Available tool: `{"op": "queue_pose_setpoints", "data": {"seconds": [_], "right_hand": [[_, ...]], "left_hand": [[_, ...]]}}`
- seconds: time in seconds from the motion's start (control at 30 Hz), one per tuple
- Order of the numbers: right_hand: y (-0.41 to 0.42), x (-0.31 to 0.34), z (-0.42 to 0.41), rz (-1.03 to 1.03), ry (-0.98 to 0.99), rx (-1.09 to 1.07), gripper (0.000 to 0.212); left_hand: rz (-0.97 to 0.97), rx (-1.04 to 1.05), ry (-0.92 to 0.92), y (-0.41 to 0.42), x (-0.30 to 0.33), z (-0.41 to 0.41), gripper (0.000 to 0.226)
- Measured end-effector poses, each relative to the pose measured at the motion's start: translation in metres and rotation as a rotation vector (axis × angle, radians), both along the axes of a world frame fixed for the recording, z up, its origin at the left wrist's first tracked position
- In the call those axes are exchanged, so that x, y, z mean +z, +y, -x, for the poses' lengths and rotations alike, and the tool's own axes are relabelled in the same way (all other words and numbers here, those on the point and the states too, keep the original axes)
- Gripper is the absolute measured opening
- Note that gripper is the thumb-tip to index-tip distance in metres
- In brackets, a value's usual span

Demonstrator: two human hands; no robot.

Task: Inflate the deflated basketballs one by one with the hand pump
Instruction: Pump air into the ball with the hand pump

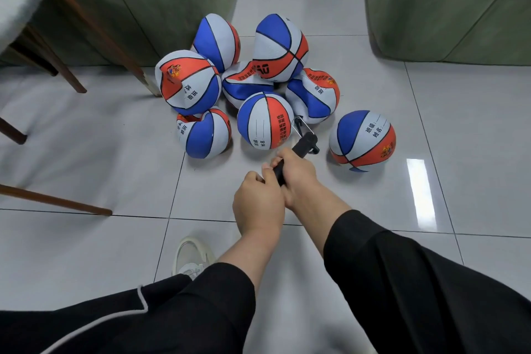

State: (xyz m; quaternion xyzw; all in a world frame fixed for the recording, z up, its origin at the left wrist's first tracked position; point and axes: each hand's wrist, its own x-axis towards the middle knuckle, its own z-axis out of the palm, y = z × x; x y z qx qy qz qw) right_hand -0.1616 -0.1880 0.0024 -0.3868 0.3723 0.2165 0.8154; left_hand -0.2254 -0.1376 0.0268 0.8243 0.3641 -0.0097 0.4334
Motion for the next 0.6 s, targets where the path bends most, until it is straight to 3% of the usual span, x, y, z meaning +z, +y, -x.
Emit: {"op": "queue_pose_setpoints", "data": {"seconds": [0.27, 0.4, 0.53, 0.6], "right_hand": [[-0.035, 0.012, -0.043, 0.028, -0.018, -0.057, 0.009], [-0.063, 0.006, -0.060, 0.103, 0.051, -0.135, 0.016], [-0.045, 0.008, -0.048, 0.071, 0.049, -0.117, 0.006], [-0.030, 0.009, -0.033, 0.053, 0.041, -0.090, 0.012]], "left_hand": [[-0.030, -0.097, -0.071, -0.005, 0.017, 0.001, 0.047], [-0.053, -0.156, -0.123, -0.009, 0.023, 0.013, 0.046], [-0.051, -0.094, -0.111, -0.004, 0.016, 0.007, 0.046], [-0.052, -0.062, -0.071, -0.001, 0.008, 0.004, 0.045]]}}
